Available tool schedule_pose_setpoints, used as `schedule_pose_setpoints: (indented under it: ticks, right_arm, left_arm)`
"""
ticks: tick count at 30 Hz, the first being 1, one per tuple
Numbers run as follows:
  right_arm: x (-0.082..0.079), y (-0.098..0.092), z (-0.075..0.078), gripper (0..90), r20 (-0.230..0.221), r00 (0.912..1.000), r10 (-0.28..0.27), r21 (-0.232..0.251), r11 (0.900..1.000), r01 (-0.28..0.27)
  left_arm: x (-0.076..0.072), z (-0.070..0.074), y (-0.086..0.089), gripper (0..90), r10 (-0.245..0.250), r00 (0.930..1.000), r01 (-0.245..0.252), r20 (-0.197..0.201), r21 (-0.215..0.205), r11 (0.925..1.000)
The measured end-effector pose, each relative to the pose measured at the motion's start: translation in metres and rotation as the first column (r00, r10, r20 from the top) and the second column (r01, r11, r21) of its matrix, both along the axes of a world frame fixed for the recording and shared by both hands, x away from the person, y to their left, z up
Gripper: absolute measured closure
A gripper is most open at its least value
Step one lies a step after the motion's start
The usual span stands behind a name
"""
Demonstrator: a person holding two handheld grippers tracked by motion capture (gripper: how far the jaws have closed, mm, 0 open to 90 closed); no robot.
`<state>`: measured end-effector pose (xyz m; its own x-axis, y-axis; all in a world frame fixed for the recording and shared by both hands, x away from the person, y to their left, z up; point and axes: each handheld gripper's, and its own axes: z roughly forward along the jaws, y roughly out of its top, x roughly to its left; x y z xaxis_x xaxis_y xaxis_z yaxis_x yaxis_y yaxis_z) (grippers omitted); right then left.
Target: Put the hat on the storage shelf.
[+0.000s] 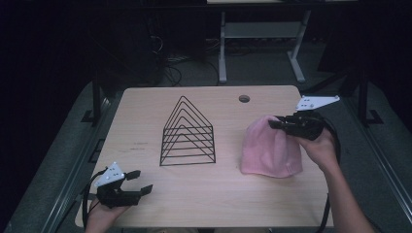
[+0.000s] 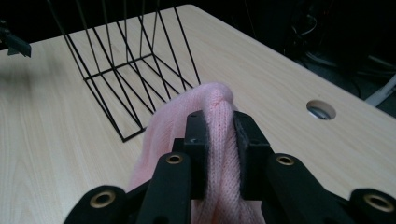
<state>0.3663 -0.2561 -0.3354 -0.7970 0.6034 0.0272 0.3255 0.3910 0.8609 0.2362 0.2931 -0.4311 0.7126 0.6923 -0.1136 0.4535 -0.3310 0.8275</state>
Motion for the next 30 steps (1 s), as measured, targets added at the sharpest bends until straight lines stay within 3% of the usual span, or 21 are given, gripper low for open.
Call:
schedule_pose_setpoints:
  ticks: [10, 17, 24, 30]
  right_arm:
    - [-0.016, 0.007, 0.025, 77.0, 0.072, 0.9971, 0.025, -0.003, 1.0, -0.025]
    - [-0.017, 0.008, 0.034, 77.0, 0.076, 0.9966, 0.034, 0.012, 0.999, -0.035]
    - [-0.018, 0.003, 0.045, 77.0, 0.087, 0.9955, 0.037, 0.072, 0.996, -0.043]
    - [-0.022, 0.003, 0.057, 77.0, 0.11, 0.9923, 0.057, 0.162, 0.984, -0.075]
  left_arm:
    - [0.004, 0.022, -0.029, 27.1, -0.12, 0.9924, 0.121, 0.027, -0.017, 0.9925]
    - [0.011, 0.027, -0.041, 27.1, -0.171, 0.9849, 0.171, 0.026, 0.004, 0.9852]
    - [0.012, 0.025, -0.043, 27.1, -0.174, 0.9846, 0.174, 0.014, -0.001, 0.9847]
    - [0.012, 0.025, -0.042, 27.0, -0.174, 0.9847, 0.174, 0.008, -0.006, 0.9847]
